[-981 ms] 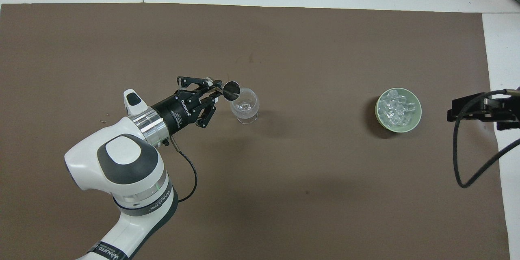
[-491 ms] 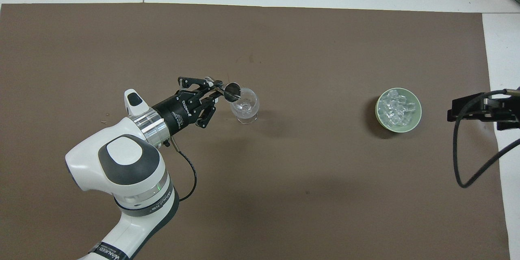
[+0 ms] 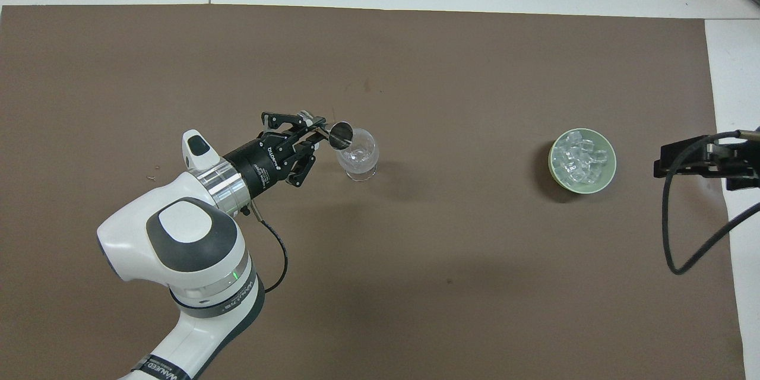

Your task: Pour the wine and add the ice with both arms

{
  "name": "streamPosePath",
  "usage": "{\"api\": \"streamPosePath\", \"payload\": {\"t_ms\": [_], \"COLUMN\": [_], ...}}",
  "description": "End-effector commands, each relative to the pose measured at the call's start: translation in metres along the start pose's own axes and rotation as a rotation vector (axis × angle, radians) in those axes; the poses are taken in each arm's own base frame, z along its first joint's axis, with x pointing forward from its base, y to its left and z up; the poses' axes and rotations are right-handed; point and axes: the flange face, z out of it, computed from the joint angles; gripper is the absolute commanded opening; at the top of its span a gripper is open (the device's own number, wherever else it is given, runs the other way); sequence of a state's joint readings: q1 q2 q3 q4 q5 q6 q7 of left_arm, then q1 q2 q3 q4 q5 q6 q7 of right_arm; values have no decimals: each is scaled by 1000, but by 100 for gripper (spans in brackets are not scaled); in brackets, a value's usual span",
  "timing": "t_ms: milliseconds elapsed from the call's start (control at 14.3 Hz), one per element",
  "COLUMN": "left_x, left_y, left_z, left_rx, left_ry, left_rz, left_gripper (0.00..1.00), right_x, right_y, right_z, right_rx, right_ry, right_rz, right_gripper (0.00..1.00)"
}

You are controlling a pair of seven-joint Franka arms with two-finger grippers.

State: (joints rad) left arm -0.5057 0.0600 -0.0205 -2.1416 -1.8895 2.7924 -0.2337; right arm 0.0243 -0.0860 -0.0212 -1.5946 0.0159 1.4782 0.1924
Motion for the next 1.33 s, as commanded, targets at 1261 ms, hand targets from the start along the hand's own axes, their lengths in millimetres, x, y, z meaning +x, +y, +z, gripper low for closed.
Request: {"api": "streamPosePath", "payload": {"t_ms": [1261], "left_x": [-18], "left_y": [5], "left_z": [-5], "left_rx": [-26], "left_ry": [47], "left_rz": [168], "left_gripper": [0], "right_x": [-6], "right_y": [1], "right_z": [-1], "right_rx": [11], "right_ry": [15], "right_rz": [11], "right_gripper": [100]}}
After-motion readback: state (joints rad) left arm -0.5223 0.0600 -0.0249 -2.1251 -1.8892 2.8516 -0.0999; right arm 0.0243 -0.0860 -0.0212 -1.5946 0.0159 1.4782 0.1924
